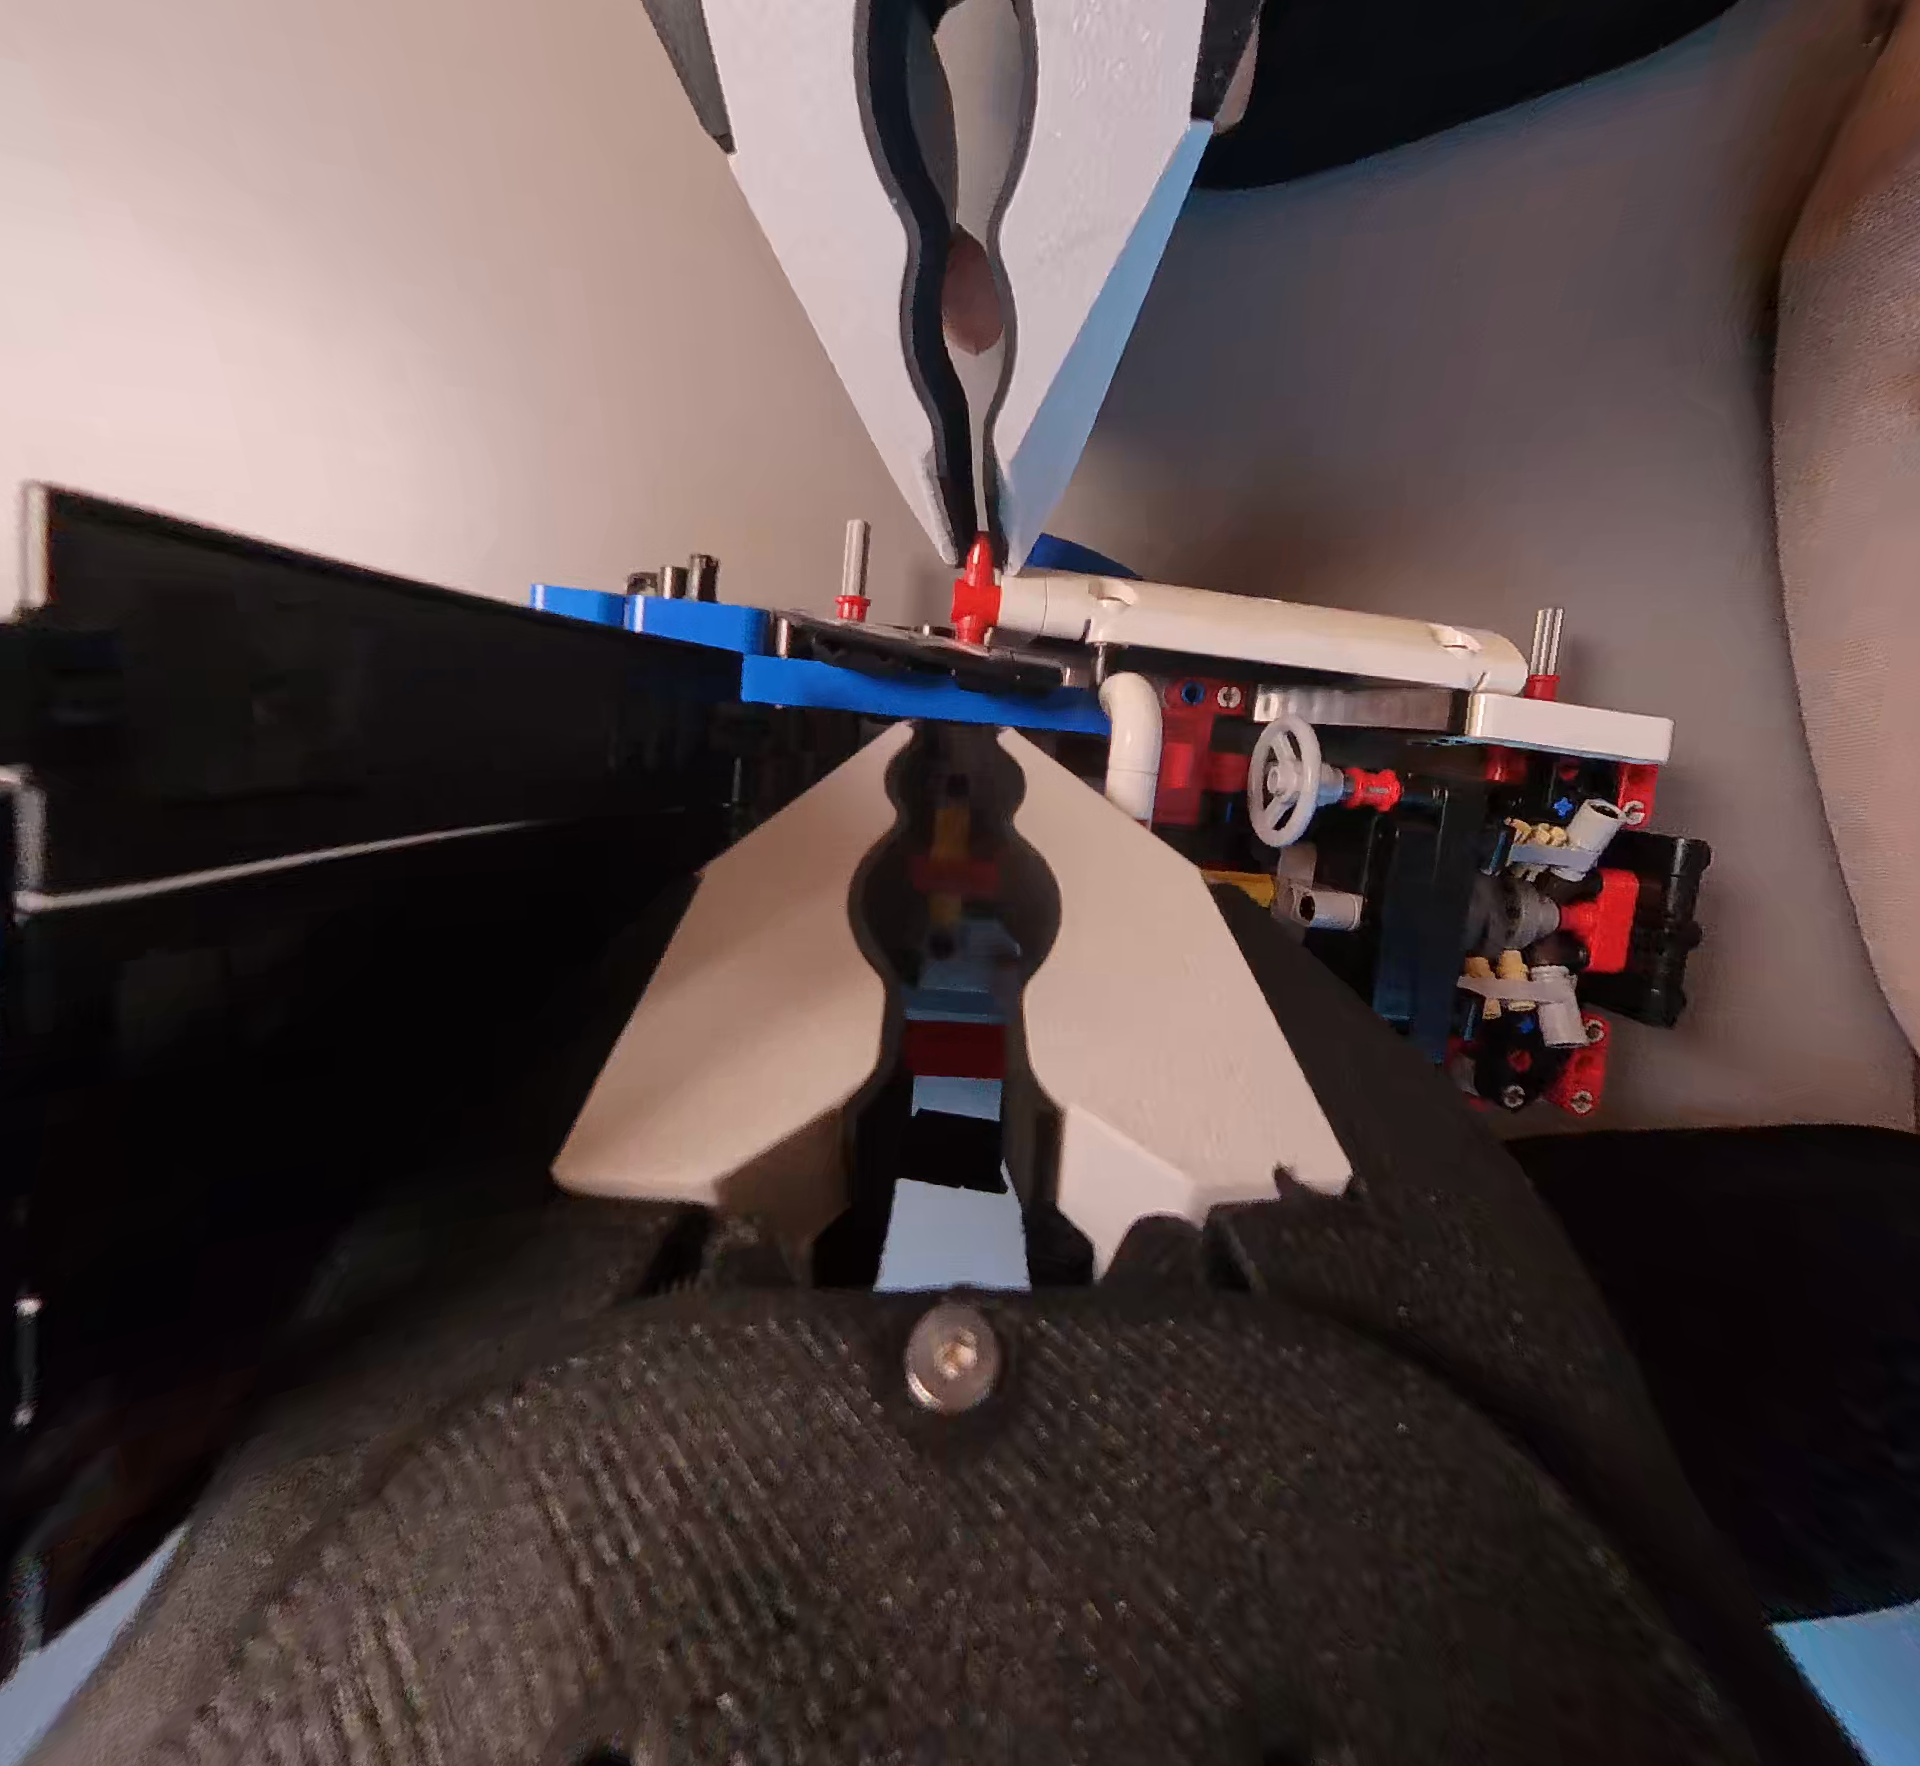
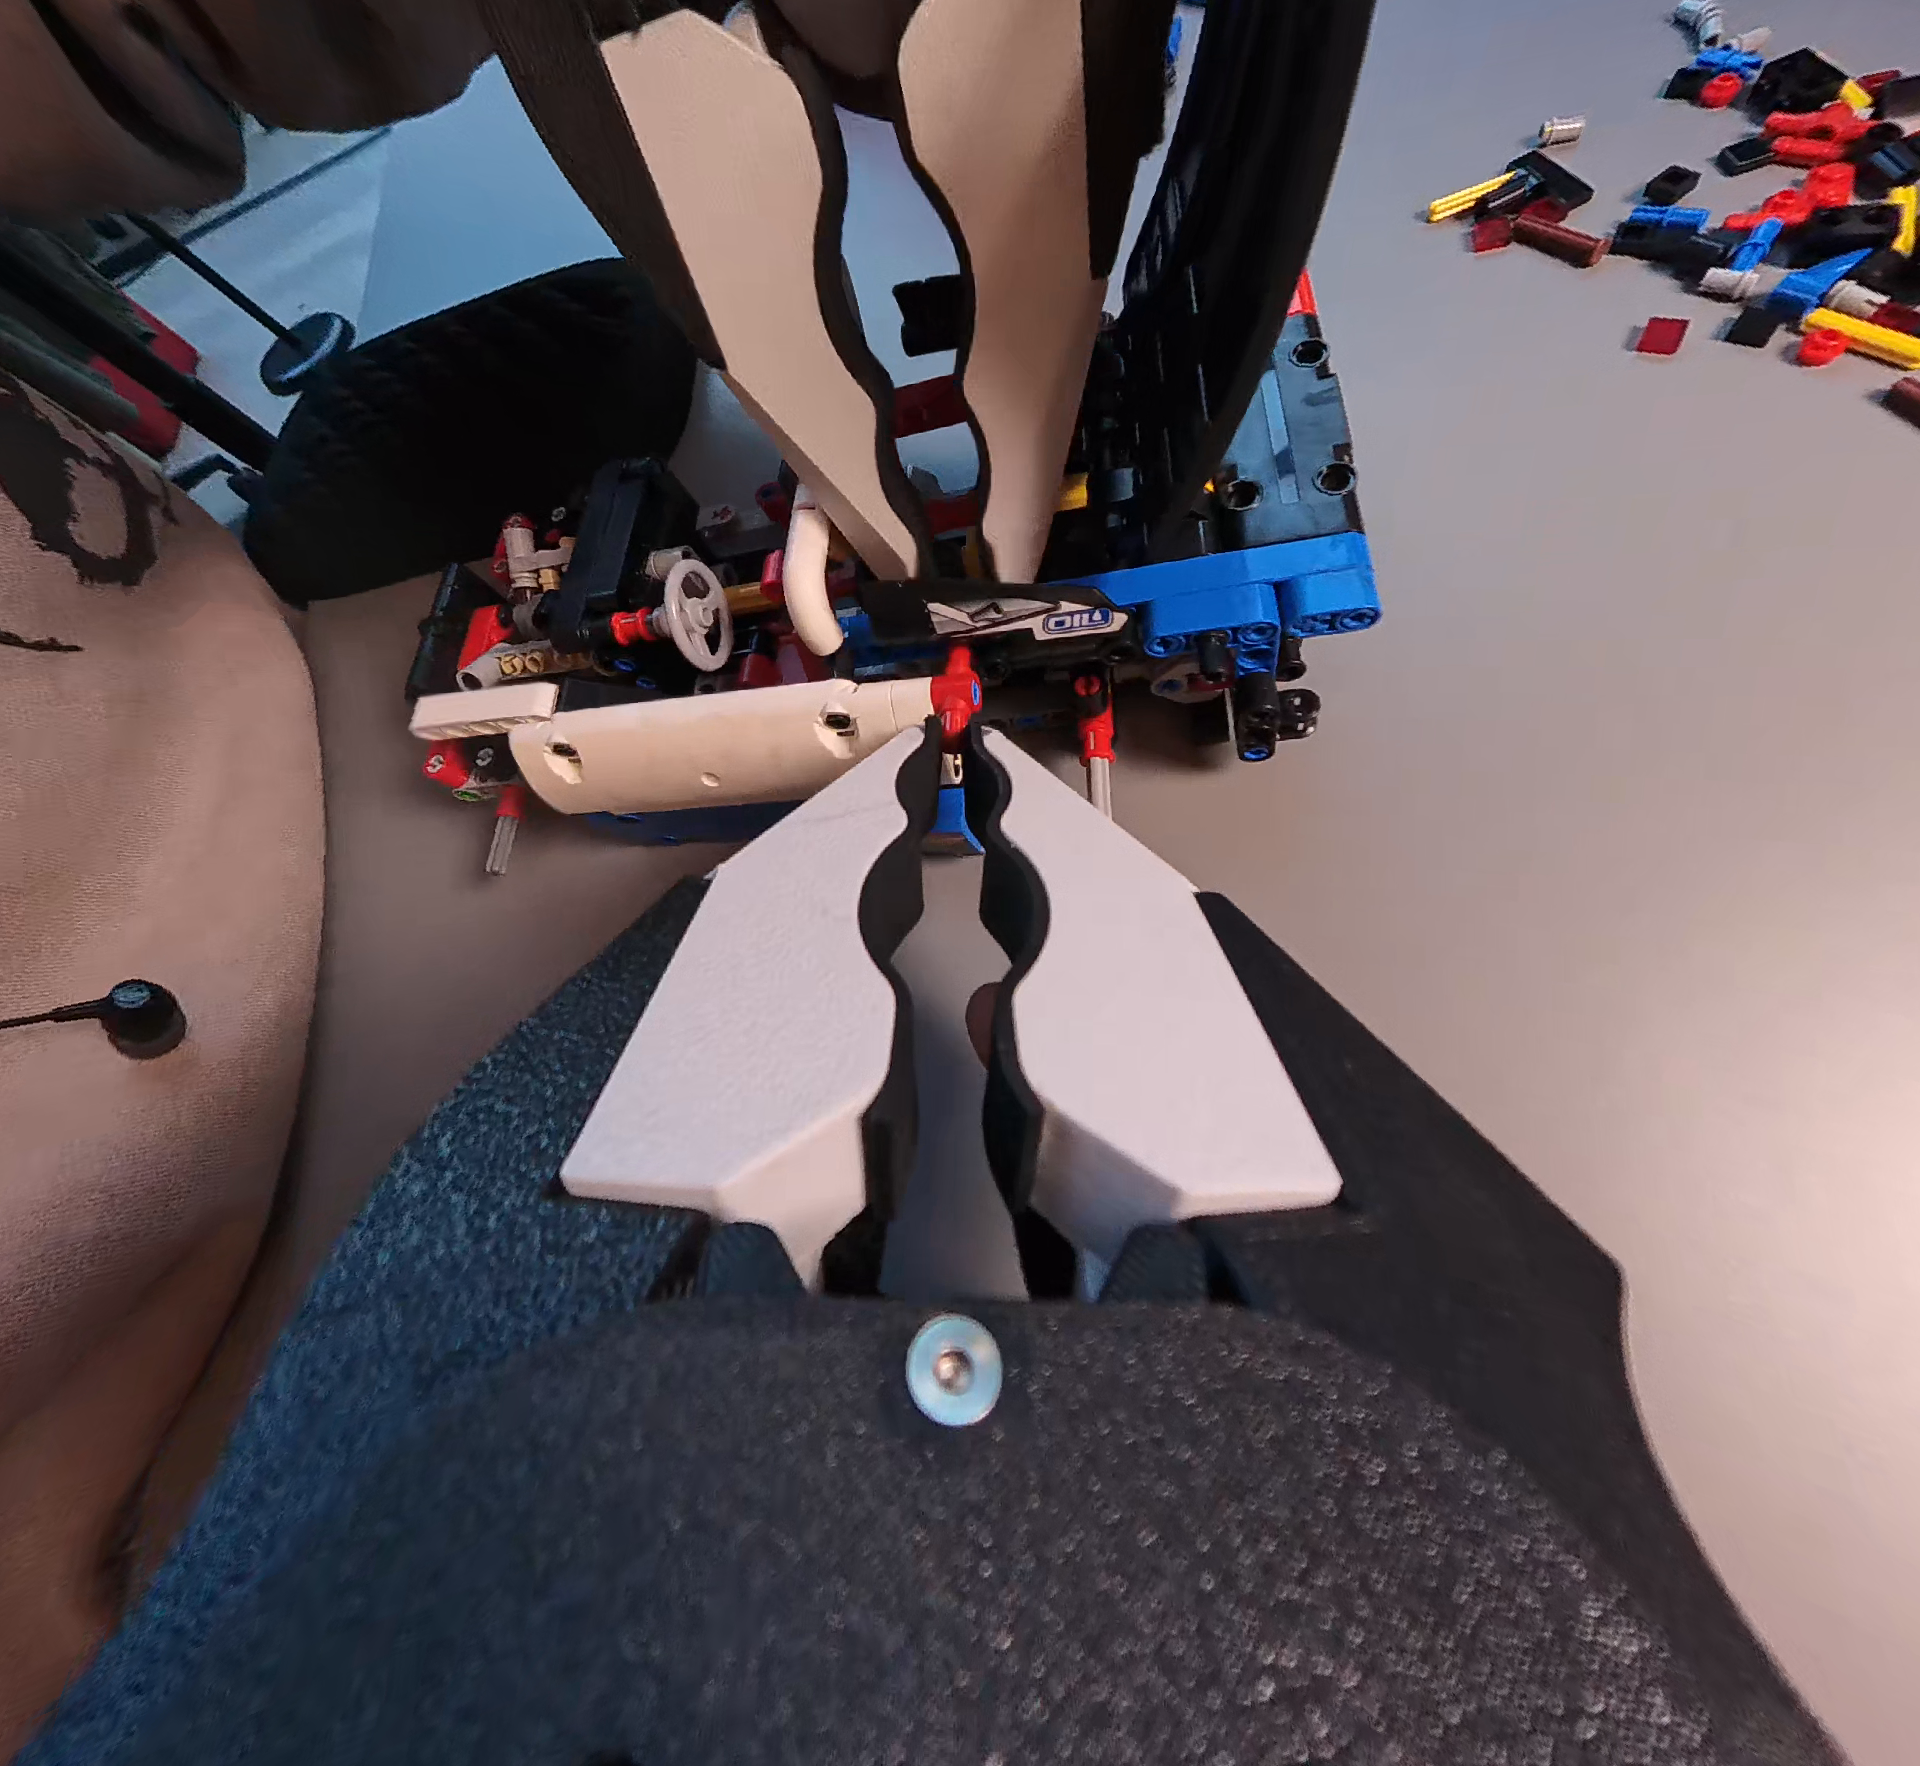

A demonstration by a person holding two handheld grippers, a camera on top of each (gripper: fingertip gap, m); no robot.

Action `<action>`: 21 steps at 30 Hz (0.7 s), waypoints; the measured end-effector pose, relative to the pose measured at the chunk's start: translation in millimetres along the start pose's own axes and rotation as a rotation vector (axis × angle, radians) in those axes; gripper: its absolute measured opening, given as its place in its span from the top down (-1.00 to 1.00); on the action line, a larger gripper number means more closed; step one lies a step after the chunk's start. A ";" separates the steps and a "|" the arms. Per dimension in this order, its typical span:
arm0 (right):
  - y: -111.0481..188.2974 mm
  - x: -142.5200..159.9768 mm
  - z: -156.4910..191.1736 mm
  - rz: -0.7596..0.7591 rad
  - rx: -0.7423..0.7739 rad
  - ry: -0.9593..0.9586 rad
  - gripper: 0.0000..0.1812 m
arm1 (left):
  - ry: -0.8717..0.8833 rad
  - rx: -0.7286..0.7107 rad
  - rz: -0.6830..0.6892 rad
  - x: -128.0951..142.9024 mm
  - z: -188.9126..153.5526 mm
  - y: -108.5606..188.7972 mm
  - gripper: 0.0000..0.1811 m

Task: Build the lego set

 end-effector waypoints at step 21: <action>4.0 -0.2 -7.7 0.011 -0.028 -0.022 0.98 | -0.084 -0.081 -0.150 4.1 5.6 0.7 1.00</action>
Point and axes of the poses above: each gripper's, where its closed fingertips meet, y back along the fingers, x out of its underside, z = x × y across the jaws, the point moved 9 cm from there along y, back along the fingers, and after that the axes turned 3 degrees about z, right-handed, at the moved point
